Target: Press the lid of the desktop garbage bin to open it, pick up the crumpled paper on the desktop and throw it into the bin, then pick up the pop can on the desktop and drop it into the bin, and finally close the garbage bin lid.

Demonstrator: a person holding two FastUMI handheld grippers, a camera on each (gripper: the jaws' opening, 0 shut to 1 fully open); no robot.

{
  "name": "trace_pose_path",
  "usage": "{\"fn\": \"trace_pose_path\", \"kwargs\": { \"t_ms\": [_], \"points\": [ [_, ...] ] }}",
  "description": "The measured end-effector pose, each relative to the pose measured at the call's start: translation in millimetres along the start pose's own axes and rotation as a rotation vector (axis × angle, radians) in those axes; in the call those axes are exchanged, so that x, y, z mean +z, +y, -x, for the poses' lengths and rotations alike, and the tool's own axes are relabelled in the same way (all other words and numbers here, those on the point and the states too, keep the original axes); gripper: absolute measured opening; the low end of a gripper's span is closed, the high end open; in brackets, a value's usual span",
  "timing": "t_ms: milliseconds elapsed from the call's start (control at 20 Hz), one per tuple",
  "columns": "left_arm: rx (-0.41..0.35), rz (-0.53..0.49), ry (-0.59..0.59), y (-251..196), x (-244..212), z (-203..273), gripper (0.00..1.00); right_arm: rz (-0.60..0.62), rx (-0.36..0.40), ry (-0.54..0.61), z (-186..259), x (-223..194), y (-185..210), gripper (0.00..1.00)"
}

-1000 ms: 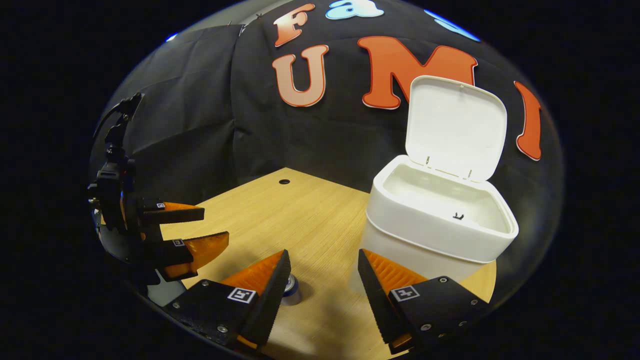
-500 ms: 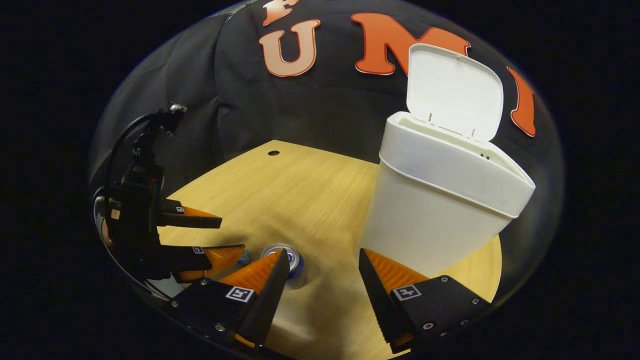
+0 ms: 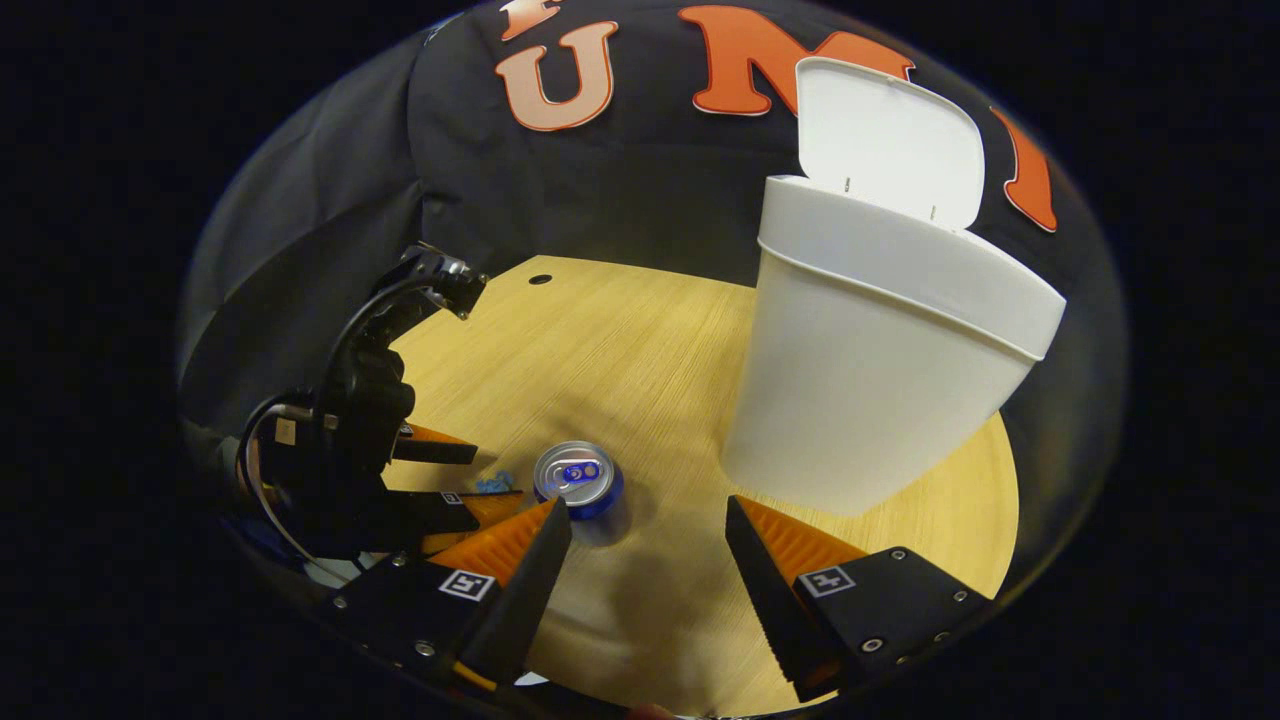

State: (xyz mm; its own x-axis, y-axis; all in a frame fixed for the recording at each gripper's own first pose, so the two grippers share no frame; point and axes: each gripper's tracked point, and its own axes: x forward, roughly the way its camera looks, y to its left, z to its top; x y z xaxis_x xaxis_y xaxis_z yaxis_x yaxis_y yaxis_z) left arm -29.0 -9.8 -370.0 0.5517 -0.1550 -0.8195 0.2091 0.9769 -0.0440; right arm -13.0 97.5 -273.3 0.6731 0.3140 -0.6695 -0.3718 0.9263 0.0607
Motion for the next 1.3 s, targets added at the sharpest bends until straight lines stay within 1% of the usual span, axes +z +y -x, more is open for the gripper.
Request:
{"fn": "trace_pose_path", "kwargs": {
  "t_ms": [50,100,150,200,250,300,350,400,550,700,850,1000,1050,1150,1200,1250,1300],
  "points": [
    [-0.010,0.003,0.015,-0.9,-4.9,0.2,0.98,-0.003,0.005,0.004,-2.3,-1.6,2.5,0.95],
    [-0.018,0.001,0.028,-0.8,-8.8,-0.1,0.89,-0.005,0.008,0.009,-4.3,-4.5,4.9,0.95],
    [-0.020,-0.001,0.036,0.2,-11.6,-0.6,0.88,-0.005,0.017,0.016,-6.6,-6.2,8.1,0.95],
    [-0.016,-0.013,0.048,3.4,-16.5,-1.9,0.74,-0.002,0.025,0.021,-8.5,-7.9,11.7,0.95],
    [-0.006,-0.027,0.049,7.1,-15.7,-1.4,0.73,0.005,0.027,0.027,-10.8,-9.0,14.6,0.94],
    [-0.005,-0.053,0.039,9.3,-15.3,-4.9,0.57,0.013,0.028,0.032,-12.4,-9.8,15.4,0.95],
    [-0.008,-0.059,0.043,9.4,-19.5,-8.5,0.54,0.018,0.031,0.036,-15.4,-11.1,17.3,0.95],
    [-0.026,-0.060,0.041,2.9,-17.3,-11.1,0.34,0.021,0.033,0.040,-17.9,-13.1,19.6,0.94],
    [-0.032,-0.053,0.029,7.7,-6.0,-3.1,0.17,0.043,0.034,0.052,-30.5,-20.4,20.9,0.95],
    [-0.030,-0.043,0.004,14.4,5.4,3.7,0.17,0.073,0.033,0.072,-41.0,-24.2,19.7,0.95],
    [-0.032,-0.031,-0.024,20.6,24.5,18.4,0.17,0.080,0.049,0.097,-48.9,-32.2,26.1,0.95],
    [-0.025,-0.031,-0.070,27.1,57.2,39.8,0.17,0.090,0.066,0.101,-57.3,-32.7,32.7,0.95],
    [-0.022,-0.027,-0.088,26.1,62.0,56.6,0.17,0.095,0.070,0.102,-60.6,-32.3,33.5,0.95],
    [-0.022,-0.017,-0.121,33.9,84.7,75.8,0.17,0.107,0.072,0.107,-68.1,-32.2,34.4,0.95],
    [-0.023,-0.015,-0.134,32.4,85.7,75.7,0.22,0.115,0.075,0.108,-72.1,-31.5,35.5,0.95],
    [-0.027,-0.018,-0.145,31.7,91.3,84.6,0.22,0.121,0.077,0.109,-76.8,-32.7,37.1,0.95],
    [-0.029,-0.024,-0.158,30.0,94.4,89.9,0.17,0.123,0.081,0.111,-80.9,-32.5,38.4,0.95]
  ]
}}
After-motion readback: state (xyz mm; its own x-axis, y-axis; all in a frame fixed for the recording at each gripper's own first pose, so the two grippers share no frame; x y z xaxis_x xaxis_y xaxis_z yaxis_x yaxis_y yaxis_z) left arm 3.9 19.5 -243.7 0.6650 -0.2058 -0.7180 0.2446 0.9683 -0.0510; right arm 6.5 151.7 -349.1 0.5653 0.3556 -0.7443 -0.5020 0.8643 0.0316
